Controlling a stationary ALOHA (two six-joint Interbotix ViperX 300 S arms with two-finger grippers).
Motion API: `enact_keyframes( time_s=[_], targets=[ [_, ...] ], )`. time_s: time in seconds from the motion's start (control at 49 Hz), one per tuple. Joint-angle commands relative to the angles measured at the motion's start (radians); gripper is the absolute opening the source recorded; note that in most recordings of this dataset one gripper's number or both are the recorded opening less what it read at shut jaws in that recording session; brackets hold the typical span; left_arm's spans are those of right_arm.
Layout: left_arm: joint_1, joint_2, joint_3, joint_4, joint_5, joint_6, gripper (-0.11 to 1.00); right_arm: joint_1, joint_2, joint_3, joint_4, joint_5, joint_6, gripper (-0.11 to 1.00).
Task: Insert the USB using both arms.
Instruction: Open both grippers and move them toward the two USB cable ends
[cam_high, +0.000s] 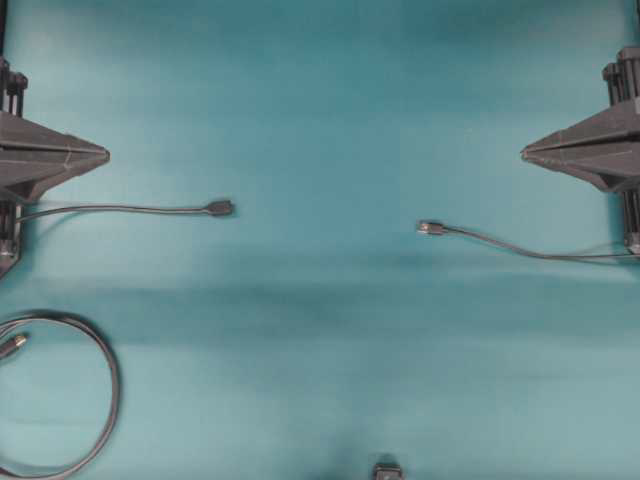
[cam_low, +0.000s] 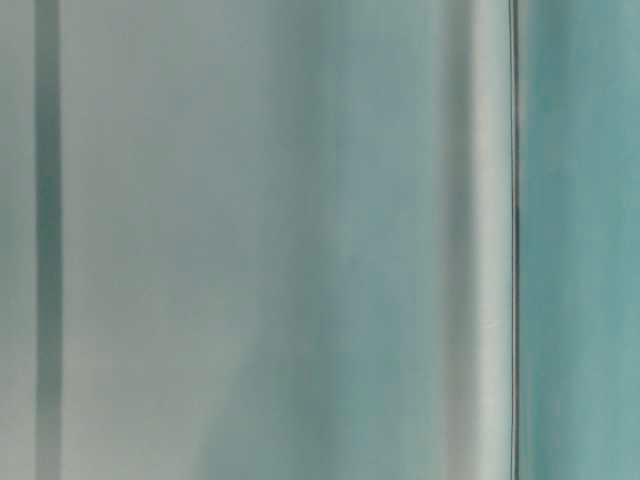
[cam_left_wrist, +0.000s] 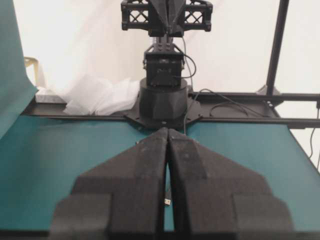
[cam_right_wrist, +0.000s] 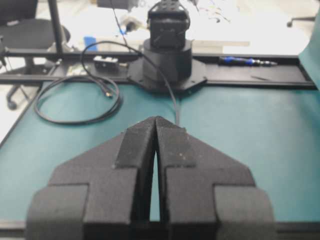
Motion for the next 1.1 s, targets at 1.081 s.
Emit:
enact_keyframes(
  time_s=[1.081],
  targets=[
    [0.031,0.107,-0.101,-0.017,0.462,-0.038,0.04,-0.005,0.275,-0.184,-0.008,0.495,0.032,0.00]
  ],
)
